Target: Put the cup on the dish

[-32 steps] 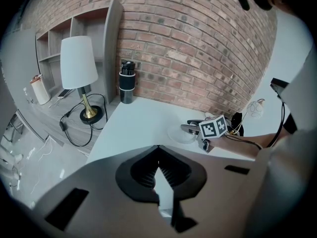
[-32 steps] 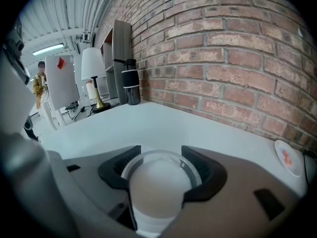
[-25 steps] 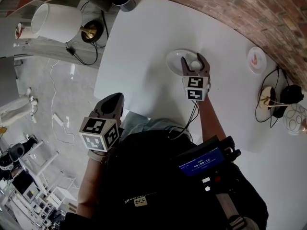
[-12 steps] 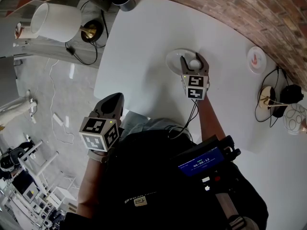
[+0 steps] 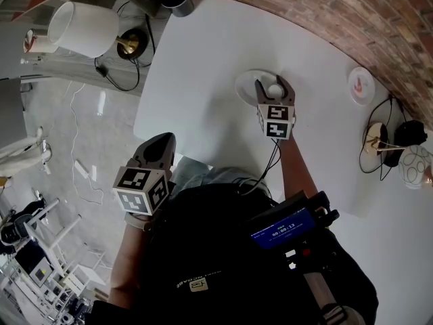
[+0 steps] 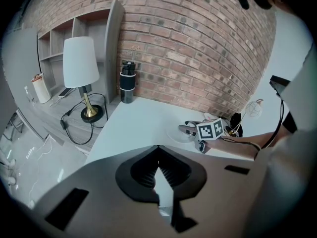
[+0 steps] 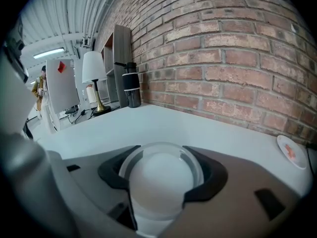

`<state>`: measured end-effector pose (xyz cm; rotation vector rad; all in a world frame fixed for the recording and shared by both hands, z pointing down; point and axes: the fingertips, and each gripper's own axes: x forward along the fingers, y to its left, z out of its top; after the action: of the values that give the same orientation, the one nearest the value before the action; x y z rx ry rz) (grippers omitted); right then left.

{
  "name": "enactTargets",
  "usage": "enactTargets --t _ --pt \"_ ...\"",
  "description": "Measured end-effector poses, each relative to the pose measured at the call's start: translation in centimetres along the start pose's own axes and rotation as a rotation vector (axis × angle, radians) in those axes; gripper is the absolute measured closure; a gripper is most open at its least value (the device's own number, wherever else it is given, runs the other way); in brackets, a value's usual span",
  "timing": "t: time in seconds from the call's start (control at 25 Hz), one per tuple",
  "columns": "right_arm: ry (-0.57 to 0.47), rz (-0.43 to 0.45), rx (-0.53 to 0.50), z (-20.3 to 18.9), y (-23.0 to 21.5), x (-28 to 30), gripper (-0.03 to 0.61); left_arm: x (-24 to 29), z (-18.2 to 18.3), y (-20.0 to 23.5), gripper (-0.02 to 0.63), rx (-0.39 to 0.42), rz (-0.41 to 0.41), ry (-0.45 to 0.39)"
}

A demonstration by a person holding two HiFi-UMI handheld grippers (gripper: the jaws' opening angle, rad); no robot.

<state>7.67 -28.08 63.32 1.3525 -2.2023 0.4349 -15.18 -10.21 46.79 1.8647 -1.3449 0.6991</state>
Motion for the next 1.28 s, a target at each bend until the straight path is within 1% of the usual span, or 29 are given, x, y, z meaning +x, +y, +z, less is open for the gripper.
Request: enactTargets --t 0.16,0.32,0.36,0.44,0.68,1.12,1.28 --pt "0.015 0.011 0.031 0.0 0.1 0.1 0.322 -0.3 0.1 -0.1 0.609 0.003 0.001 -0.01" --pt "0.03 0.02 -0.002 0.0 0.3 0.0 0.321 -0.5 -0.1 -0.2 0.609 -0.003 0.005 -0.016" --pt "0.028 0.03 -0.009 0.0 0.5 -0.1 0.308 -0.6 -0.1 -0.2 0.609 -0.005 0.006 -0.018" --pt "0.016 0.047 -0.012 0.3 0.6 -0.2 0.288 -0.6 -0.1 -0.2 0.609 -0.008 0.007 -0.021" --pt "-0.023 0.075 -0.015 1.6 0.9 -1.3 0.273 -0.9 -0.3 -0.4 0.609 -0.01 0.004 -0.028" --pt "-0.059 0.078 -0.022 3.5 1.0 -2.9 0.273 -1.7 -0.8 -0.3 0.609 -0.007 0.006 -0.042" --pt "-0.084 0.062 -0.026 4.4 0.9 -3.6 0.273 -2.1 -0.8 -0.4 0.609 0.001 0.0 -0.05"
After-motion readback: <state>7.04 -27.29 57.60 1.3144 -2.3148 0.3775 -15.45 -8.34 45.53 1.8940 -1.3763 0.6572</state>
